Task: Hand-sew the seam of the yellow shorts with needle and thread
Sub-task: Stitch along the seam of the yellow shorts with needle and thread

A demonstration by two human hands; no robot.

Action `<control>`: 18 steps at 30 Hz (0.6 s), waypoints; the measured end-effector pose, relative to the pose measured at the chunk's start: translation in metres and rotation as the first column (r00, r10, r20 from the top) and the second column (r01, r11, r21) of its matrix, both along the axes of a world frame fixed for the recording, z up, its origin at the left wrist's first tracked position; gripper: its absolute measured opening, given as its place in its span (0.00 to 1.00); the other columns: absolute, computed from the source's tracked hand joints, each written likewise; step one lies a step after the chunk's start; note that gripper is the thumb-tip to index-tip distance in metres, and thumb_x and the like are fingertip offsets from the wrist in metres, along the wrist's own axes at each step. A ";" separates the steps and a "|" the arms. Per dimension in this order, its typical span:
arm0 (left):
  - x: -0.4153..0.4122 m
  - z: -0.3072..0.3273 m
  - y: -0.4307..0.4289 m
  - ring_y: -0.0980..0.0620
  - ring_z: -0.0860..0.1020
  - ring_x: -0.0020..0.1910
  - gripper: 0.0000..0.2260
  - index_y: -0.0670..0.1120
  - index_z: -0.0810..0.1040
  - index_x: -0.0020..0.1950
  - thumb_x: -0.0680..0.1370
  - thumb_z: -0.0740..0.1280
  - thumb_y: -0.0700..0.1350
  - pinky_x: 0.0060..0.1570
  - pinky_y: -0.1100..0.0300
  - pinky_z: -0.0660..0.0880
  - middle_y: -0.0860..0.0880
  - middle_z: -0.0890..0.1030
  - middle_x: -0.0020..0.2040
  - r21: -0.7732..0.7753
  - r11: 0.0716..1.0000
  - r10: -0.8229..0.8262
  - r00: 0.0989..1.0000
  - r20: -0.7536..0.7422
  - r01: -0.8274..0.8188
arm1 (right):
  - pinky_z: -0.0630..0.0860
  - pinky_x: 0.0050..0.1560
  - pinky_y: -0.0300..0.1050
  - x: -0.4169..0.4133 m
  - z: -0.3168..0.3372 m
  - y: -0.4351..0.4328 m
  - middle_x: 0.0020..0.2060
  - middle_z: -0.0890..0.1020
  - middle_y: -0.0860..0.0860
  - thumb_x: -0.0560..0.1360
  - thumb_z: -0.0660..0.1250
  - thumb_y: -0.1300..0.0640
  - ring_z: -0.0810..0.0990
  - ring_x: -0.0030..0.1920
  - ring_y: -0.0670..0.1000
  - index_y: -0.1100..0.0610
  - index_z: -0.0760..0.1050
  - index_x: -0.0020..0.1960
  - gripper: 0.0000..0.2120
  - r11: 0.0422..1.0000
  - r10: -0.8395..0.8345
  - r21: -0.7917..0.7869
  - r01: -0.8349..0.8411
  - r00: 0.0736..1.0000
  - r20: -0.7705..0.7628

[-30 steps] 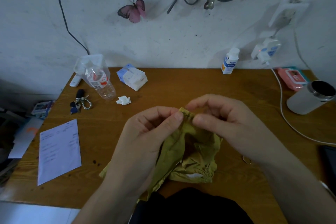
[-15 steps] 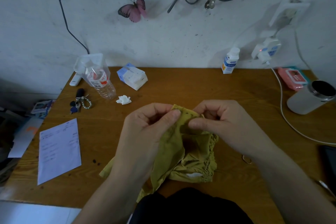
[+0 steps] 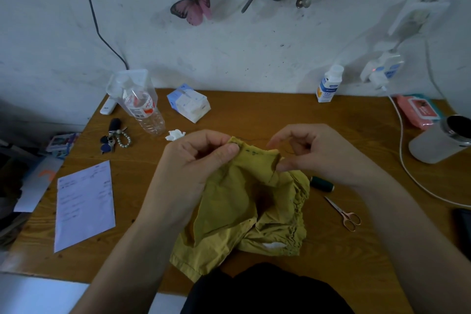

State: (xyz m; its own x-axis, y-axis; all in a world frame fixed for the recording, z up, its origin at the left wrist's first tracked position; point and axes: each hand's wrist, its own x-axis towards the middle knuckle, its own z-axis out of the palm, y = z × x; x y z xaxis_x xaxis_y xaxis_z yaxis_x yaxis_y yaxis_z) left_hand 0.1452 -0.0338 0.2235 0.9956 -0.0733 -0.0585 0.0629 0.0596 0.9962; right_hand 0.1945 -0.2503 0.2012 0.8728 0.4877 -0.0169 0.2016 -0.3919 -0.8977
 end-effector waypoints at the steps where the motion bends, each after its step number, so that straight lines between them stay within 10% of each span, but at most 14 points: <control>1: 0.002 0.001 0.003 0.57 0.81 0.35 0.07 0.51 0.84 0.37 0.62 0.71 0.52 0.36 0.66 0.78 0.52 0.83 0.34 -0.010 1.000 -0.013 1.000 -0.004 0.013 | 0.58 0.28 0.31 0.002 0.000 0.001 0.22 0.63 0.43 0.64 0.76 0.62 0.61 0.24 0.41 0.45 0.79 0.45 0.16 1.000 0.012 -0.007 -0.012 1.000 0.004; 9: 0.021 0.012 0.025 0.62 0.79 0.33 0.06 0.55 0.84 0.33 0.64 0.75 0.43 0.37 0.69 0.76 0.57 0.82 0.31 0.014 1.000 -0.015 0.992 0.124 0.014 | 0.69 0.33 0.45 0.013 0.008 0.009 0.30 0.80 0.49 0.68 0.70 0.45 0.74 0.30 0.50 0.46 0.82 0.39 0.06 0.988 0.140 -0.072 -0.138 0.990 0.029; 14: 0.025 0.012 0.022 0.65 0.79 0.34 0.02 0.57 0.83 0.34 0.65 0.70 0.50 0.36 0.73 0.74 0.61 0.82 0.33 0.222 0.958 0.104 0.944 0.313 -0.180 | 0.75 0.37 0.34 0.022 -0.005 0.014 0.34 0.83 0.37 0.70 0.72 0.56 0.81 0.37 0.41 0.39 0.81 0.38 0.11 0.997 -0.081 0.007 0.081 0.978 0.193; 18: 0.024 -0.017 0.011 0.63 0.79 0.39 0.10 0.53 0.81 0.42 0.69 0.73 0.37 0.41 0.72 0.74 0.61 0.82 0.35 0.373 0.905 0.006 0.885 0.465 -0.202 | 0.73 0.43 0.26 0.027 -0.035 0.006 0.37 0.81 0.31 0.71 0.70 0.62 0.80 0.43 0.35 0.42 0.81 0.46 0.14 0.982 -0.143 -0.077 0.170 0.951 0.273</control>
State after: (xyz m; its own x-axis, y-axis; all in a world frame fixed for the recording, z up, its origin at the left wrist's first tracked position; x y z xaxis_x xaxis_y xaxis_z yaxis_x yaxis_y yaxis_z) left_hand 0.1687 -0.0230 0.2067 0.9207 -0.0354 0.3887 -0.3735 -0.3687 0.8512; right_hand 0.2215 -0.2447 0.1666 0.9176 0.3523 0.1843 0.3559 -0.5210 -0.7758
